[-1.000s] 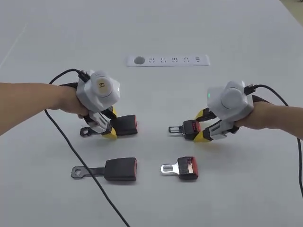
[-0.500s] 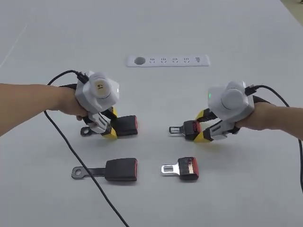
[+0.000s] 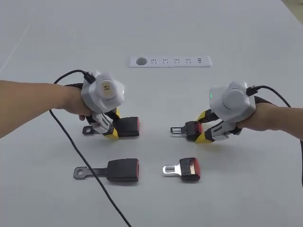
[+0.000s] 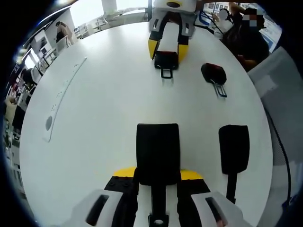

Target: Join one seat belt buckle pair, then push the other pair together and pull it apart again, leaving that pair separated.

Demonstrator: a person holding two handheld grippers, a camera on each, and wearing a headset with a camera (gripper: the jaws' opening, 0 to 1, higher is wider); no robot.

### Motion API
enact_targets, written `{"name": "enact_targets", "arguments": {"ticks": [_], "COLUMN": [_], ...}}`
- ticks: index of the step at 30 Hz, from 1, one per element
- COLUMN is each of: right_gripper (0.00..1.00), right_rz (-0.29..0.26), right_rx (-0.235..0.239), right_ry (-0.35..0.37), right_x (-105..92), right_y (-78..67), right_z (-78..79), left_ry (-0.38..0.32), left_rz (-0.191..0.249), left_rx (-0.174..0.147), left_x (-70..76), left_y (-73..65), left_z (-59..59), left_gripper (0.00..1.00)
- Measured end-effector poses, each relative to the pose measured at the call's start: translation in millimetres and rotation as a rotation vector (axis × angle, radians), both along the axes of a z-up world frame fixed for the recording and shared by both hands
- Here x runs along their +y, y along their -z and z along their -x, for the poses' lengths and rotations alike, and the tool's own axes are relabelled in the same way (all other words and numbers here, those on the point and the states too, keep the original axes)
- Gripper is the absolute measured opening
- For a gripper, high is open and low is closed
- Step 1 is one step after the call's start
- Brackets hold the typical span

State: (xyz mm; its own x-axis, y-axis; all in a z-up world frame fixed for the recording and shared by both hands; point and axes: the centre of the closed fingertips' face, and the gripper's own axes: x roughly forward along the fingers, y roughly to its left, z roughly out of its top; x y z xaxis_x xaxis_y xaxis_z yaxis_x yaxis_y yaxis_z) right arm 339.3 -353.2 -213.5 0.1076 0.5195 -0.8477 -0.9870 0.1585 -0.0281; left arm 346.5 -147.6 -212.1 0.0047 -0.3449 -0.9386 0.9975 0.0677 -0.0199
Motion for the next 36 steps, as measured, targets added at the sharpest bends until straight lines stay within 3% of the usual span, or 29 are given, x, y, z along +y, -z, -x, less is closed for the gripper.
{"name": "enact_targets", "arguments": {"ticks": [19,36], "right_gripper": [0.31,0.31], "right_rz": [0.004,-0.011], "right_rx": [0.003,0.005], "right_ry": [-0.006,-0.010], "right_x": [5.8,27.0], "right_y": [-0.8,-1.5], "right_z": [-2.0,-4.9], "left_ry": [0.007,0.000], "left_rz": [-0.022,-0.021], "left_rx": [0.005,0.005], "left_x": [-2.1,-1.3], "left_y": [-2.1,-1.0], "left_z": [3.2,1.5], "left_gripper": [0.31,0.31]}}
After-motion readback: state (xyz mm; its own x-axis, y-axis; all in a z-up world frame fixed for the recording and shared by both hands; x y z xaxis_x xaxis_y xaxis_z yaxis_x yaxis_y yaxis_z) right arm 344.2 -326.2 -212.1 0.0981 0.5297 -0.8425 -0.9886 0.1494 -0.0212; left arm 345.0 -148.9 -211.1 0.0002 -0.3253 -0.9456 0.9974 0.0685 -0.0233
